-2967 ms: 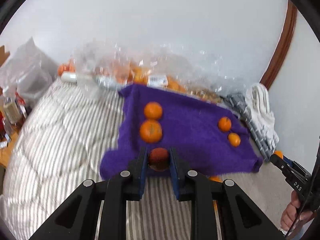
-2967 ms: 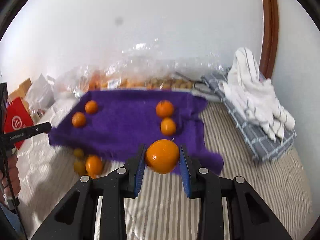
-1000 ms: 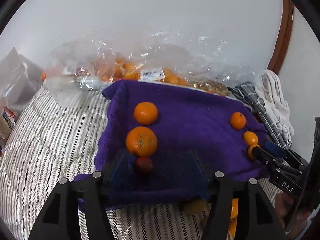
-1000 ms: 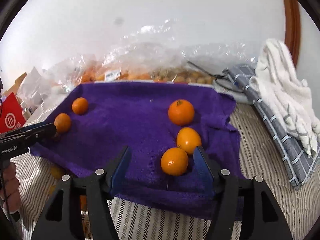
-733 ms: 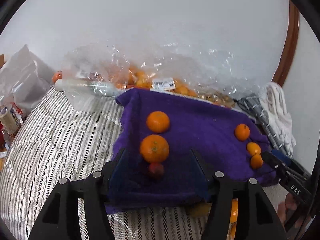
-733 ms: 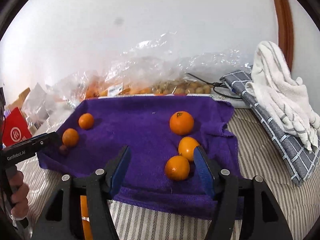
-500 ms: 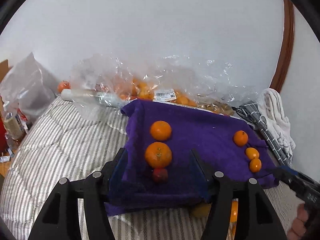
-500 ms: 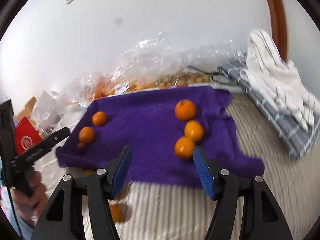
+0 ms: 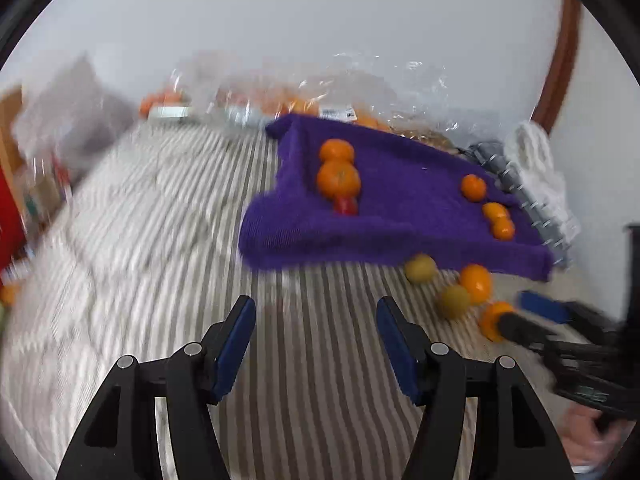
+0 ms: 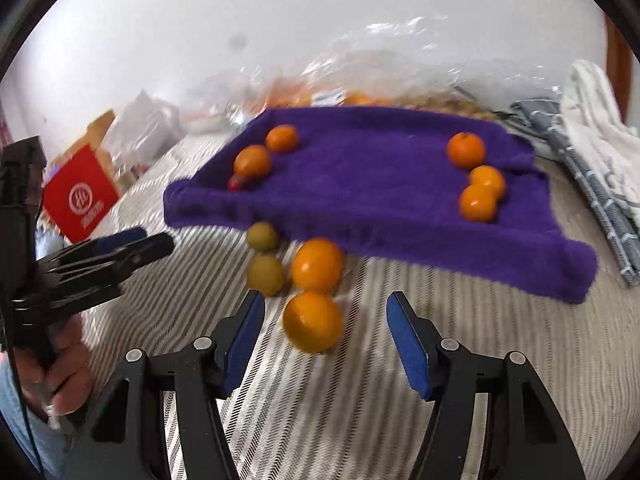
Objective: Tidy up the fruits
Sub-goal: 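Move the right tool back to the pile and grasp an orange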
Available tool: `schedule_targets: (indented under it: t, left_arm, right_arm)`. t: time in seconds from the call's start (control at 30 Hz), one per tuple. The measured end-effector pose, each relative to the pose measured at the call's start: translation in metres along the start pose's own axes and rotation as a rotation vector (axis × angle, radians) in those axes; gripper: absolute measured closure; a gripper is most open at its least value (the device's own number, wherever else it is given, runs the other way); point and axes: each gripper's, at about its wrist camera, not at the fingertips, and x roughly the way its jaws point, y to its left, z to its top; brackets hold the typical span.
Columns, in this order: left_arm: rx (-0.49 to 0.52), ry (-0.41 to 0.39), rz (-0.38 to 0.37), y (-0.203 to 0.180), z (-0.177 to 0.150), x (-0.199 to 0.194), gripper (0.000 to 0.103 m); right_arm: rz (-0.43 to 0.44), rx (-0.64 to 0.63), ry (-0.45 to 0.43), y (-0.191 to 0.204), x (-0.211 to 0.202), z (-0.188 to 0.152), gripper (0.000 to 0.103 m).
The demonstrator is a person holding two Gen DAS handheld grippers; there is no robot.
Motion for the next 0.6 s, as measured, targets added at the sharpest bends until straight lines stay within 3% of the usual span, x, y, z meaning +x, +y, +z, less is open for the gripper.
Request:
schedule_targets:
  t: [0.07,0.13,0.23,0.43,0.6]
  left_arm:
    - [-0.049,-0.002,-0.009,0.009,-0.007,-0.007,0.042]
    - [-0.080,0.015,-0.007,0.014,-0.011,-0.007,0.042]
    - [-0.109,0.007,0.006,0.019,-0.010,-0.006,0.042]
    - [-0.096,0.033,0.045,0.016,-0.012,-0.001,0.042]
    - [-0.021,0.061,0.087,0.001,-0.011,0.005,0.030]
  right_arm:
    - [-0.005,-0.016,0.016,0.003,0.008,-0.002,0.047]
    - [-0.011,-0.015,0.044,0.005,0.017,-0.005,0.061]
    - [-0.014,-0.018,0.043,0.006,0.017,-0.005,0.069]
    - [-0.050,-0.024,-0.012,-0.008,-0.005,-0.011,0.069]
    - [-0.118,0.005,-0.056,-0.037,-0.023,-0.005,0.069]
